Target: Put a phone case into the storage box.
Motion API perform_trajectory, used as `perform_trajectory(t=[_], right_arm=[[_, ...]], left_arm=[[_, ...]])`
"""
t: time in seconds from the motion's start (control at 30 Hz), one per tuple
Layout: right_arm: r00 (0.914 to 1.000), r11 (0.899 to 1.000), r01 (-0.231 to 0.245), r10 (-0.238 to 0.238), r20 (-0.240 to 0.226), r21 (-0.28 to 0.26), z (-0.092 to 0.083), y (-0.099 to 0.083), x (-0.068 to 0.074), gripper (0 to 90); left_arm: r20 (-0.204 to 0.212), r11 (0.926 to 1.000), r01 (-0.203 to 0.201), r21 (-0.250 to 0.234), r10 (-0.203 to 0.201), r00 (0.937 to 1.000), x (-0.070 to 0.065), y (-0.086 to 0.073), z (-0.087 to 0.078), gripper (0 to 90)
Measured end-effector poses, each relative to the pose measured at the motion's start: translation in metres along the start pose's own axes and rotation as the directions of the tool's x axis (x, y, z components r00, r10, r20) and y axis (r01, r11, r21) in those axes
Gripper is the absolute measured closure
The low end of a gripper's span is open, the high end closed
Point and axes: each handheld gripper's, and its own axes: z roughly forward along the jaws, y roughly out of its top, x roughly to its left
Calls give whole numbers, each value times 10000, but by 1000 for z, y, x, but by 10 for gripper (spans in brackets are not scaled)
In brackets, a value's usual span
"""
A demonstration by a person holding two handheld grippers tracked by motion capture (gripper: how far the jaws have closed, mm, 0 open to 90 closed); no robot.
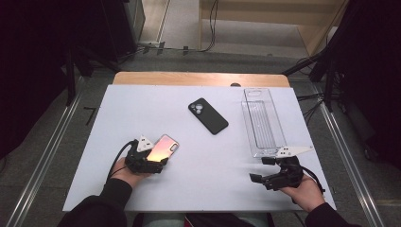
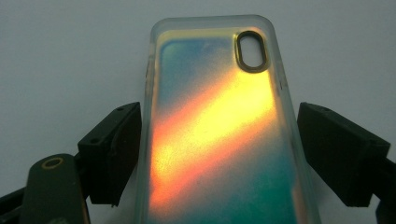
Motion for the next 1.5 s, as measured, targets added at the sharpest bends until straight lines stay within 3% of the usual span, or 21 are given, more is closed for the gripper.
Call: perform_trajectory(t=[0.1,0.27,0.33,0.43,0.53,0.73,0.93,1.1,1.13,1.2,1.5], right_arm=[[10000,10000,1,-1,2,-11,0,0,0,83],[10000,10000,-25,25,-12,-9,-1,0,0,83],[10000,10000,-35,35,-20,-27,-1,0,0,83],[10000,10000,-13,13,-22,-53,-1,0,0,83],[10000,10000,-12,12,-34,-57,-1,0,1,83],[10000,10000,23,-24,-61,-58,0,0,2,83],[10000,9999,18,-19,-47,-105,-1,1,2,83],[9999,9999,70,-71,-88,-110,0,1,3,83],[9999,9999,89,-91,-103,-146,0,2,3,83],[9999,9998,74,-76,-89,-201,0,3,3,83],[9998,9996,-75,71,-178,-265,4,6,9,83]], left_arm=[[56,10000,5,5,-5,10000,1,0,0,172],[305,9997,259,-37,-258,9992,4,1,-1,173],[419,9985,549,65,-552,9976,6,3,-2,174],[421,9982,588,113,-593,9974,7,5,-4,174],[629,9969,747,-250,-730,9954,9,11,-12,174],[733,9954,884,-382,-854,9936,6,22,-24,174],[1351,9927,1155,-341,-1099,9847,-5,33,-31,174],[1624,9900,1371,-324,-1301,9781,-8,39,-33,174],[1794,9868,1587,-327,-1505,9722,-9,42,-33,174],[1889,9849,1702,-311,-1614,9686,-10,44,-33,174],[1791,9832,1793,-341,-1705,9689,-19,55,-29,173]])
